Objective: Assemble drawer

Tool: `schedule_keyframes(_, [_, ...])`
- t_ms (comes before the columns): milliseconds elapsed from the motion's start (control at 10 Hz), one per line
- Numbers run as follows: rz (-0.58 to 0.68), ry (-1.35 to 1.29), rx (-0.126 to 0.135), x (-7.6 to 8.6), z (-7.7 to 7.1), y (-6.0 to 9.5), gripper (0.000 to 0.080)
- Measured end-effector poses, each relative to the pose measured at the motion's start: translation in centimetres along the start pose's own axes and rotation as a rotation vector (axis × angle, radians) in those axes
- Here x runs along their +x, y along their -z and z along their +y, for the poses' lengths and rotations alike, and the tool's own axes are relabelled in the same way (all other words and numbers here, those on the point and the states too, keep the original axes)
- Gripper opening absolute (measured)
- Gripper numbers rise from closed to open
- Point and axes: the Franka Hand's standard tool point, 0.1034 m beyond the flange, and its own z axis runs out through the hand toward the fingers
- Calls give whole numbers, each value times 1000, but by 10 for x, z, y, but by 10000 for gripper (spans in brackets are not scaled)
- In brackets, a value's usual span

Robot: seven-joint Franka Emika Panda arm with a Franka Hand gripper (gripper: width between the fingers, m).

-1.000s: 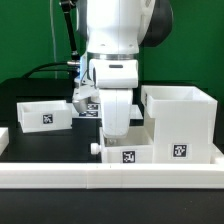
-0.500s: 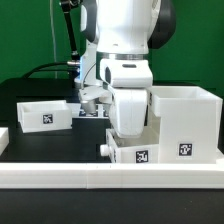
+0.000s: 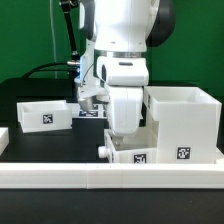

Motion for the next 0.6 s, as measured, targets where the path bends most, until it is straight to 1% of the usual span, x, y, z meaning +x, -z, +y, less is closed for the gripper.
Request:
schedule_keyframes(100, [-5, -6, 5, -2, 2, 5, 368])
schedule_keyframes(200, [-11, -4, 9, -4, 2, 11, 518])
schedule_keyframes(300, [-14, -2, 6, -5, 3, 17, 609])
schedule_keyframes(400, [-17, -5, -1, -4, 3, 26, 637])
schedule_keyframes(500, [-24, -11, -1, -5, 4, 37, 637])
schedule_keyframes(600, [-33, -7, -8, -9, 7, 51, 647])
